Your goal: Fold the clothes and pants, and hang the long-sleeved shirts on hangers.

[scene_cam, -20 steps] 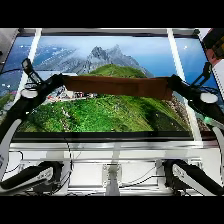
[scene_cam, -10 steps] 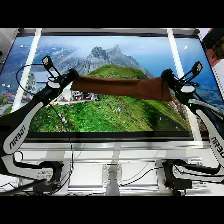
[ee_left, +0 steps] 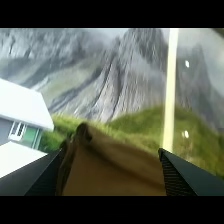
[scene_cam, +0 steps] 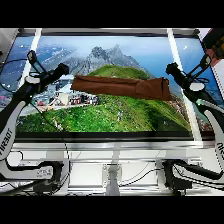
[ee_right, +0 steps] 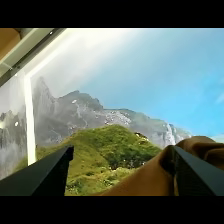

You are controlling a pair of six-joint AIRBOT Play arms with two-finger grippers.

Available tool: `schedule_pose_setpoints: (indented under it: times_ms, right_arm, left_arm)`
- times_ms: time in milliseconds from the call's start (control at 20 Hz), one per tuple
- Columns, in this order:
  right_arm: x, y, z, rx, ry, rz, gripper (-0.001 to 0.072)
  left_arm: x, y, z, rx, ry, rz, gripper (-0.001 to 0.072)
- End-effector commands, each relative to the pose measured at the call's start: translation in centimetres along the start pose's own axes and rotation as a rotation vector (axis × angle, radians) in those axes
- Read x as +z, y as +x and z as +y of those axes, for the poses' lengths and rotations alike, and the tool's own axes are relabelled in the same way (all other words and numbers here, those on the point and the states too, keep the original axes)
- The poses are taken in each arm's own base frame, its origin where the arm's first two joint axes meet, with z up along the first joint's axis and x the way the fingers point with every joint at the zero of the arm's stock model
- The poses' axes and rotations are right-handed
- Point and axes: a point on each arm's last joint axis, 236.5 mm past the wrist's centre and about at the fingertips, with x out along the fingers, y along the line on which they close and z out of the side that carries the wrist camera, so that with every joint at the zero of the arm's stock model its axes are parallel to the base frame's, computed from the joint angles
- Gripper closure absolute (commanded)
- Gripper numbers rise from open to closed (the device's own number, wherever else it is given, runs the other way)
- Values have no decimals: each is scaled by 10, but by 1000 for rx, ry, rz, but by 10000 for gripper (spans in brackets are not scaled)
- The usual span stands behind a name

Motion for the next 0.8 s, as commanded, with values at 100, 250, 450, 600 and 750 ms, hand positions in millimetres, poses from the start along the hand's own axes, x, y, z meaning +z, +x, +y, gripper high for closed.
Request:
schedule_pose_setpoints:
  times_ms: [100, 250, 450, 600, 750]
  right_arm:
    - [-3, -12, -11, 15, -47, 80, 28]
    - [-5, -13, -12, 19, -45, 93, 28]
    - [-10, -13, -9, 29, -45, 113, 28]
    - [-20, -15, -5, 49, -44, 155, 28]
    - [-36, -18, 2, 80, -43, 222, 28]
  left_arm:
    - [-64, -7, 38, -93, -107, 371, 4]
    - [-85, 16, 46, -122, -95, 491, 4]
    - [-92, 56, 40, -144, -67, 514, 63]
    - [-107, 73, 29, -162, -48, 548, 144]
    - [-121, 84, 16, -180, -22, 572, 212]
